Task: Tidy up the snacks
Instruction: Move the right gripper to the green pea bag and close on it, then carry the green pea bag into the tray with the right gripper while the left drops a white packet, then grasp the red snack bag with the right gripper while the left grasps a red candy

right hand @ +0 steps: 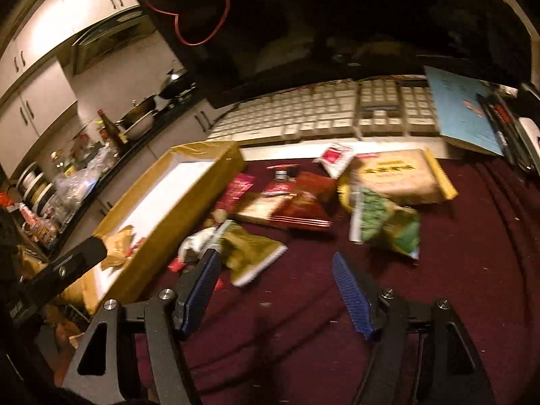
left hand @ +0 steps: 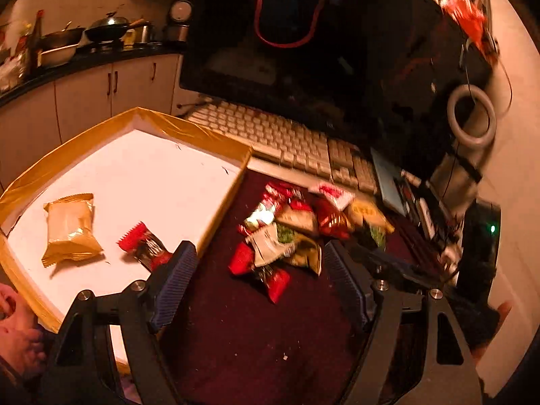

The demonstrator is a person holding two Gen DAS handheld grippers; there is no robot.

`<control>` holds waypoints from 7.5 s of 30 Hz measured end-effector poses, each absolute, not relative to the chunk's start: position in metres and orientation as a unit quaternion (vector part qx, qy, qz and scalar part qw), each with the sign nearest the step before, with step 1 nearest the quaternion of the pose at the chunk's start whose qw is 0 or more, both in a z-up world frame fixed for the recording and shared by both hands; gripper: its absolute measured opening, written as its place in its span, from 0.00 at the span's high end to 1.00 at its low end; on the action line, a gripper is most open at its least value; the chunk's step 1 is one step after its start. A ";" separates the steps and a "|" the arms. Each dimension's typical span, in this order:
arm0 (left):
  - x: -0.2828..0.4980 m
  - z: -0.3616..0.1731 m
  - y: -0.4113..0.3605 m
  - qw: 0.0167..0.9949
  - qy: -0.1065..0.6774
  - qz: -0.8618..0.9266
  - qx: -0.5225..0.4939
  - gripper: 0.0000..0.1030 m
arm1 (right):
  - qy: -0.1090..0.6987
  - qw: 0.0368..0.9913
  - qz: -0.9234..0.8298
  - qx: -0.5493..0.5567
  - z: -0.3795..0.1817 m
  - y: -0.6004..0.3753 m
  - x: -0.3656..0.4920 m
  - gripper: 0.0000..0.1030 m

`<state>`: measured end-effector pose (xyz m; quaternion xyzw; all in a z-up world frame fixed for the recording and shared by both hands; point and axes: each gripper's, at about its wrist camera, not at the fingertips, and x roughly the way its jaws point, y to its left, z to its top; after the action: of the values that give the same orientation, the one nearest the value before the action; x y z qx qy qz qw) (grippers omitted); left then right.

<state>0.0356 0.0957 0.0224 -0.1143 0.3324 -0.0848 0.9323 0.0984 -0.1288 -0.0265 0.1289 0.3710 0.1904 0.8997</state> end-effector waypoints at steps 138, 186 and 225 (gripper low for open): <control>0.074 -0.022 0.185 0.887 0.431 0.067 -0.152 0.69 | 0.406 0.852 0.326 0.057 -0.014 0.079 0.179 0.56; 0.045 -0.002 0.070 0.903 0.417 -0.037 -0.099 0.24 | 0.438 0.852 0.177 0.224 -0.022 -0.143 0.152 0.35; 0.097 -0.033 0.045 0.883 0.466 0.038 -0.046 0.64 | 0.404 0.876 0.183 0.188 -0.042 -0.150 0.126 0.71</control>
<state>0.0970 0.0454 -0.0334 -0.0456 0.4658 0.0382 0.8829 0.1260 -0.1505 -0.0421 0.1884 0.4044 0.1830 0.8760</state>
